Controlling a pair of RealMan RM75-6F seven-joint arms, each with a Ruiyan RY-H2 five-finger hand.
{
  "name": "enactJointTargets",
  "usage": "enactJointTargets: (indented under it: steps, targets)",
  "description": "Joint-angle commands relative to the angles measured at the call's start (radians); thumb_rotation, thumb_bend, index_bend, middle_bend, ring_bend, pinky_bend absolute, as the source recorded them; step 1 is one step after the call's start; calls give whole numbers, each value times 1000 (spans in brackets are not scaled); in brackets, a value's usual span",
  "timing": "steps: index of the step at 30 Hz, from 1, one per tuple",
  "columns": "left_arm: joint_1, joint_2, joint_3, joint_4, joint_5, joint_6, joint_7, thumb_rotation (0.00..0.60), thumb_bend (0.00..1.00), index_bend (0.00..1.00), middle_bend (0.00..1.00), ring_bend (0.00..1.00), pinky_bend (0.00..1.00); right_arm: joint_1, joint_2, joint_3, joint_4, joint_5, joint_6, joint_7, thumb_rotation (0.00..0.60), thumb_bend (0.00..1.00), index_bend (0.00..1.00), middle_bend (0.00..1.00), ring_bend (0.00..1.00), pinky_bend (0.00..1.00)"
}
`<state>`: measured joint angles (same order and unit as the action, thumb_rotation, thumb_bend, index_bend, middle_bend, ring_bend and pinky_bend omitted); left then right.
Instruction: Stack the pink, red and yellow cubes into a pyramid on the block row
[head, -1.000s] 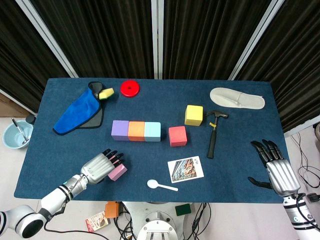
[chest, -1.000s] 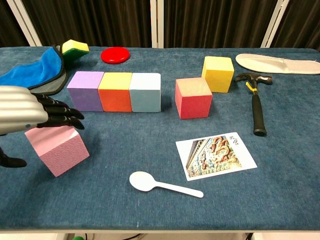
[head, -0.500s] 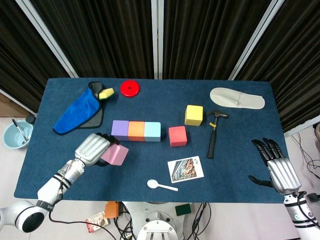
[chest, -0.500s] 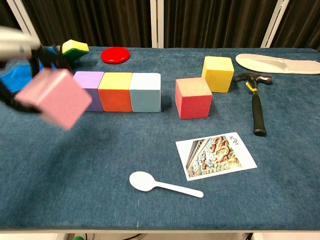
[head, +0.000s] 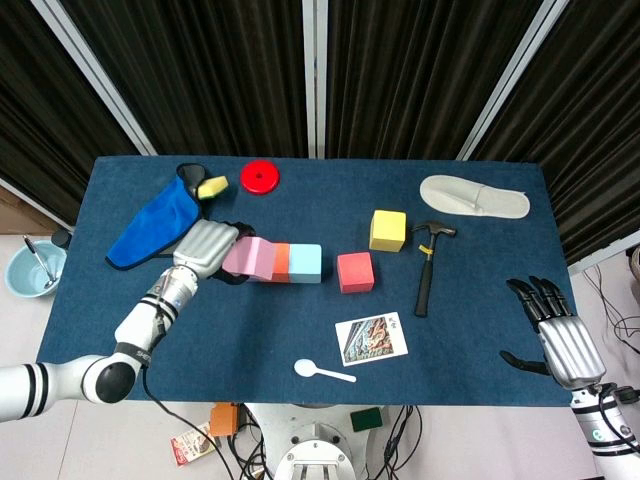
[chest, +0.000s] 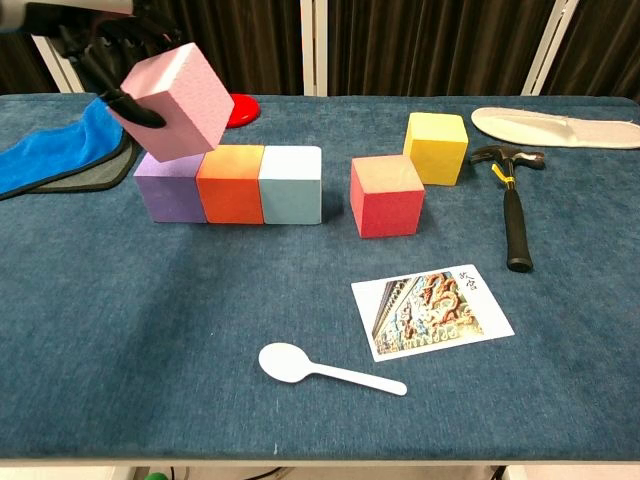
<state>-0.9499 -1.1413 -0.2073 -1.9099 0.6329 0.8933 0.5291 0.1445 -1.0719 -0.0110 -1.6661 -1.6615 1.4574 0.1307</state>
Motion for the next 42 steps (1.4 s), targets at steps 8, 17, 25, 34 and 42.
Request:
enactJointTargets:
  steps: [8,17,25,34,42]
  targets:
    - [-265,-66,45,50,-455,85,307,437,166,312,394,377,385,2,3,-4,17,-1,-4,44,600,62,0,69,0,38]
    - [-301,-108,106,89,-446,126,381,426,166,311,349,324,332,0,2,-7,41,2,-5,75,600,62,0,69,0,38]
    - [-284,-83,110,93,-393,63,329,431,166,311,330,304,311,1,-1,-4,41,10,-8,70,600,62,0,69,0,37]
    - [-296,-87,139,138,-319,-6,315,429,165,311,304,270,301,-5,0,-5,30,21,-11,56,600,62,0,69,0,37]
    - [-314,-93,156,162,-307,-23,304,434,166,311,308,266,300,-5,-1,-4,18,26,-15,43,600,62,0,69,0,37]
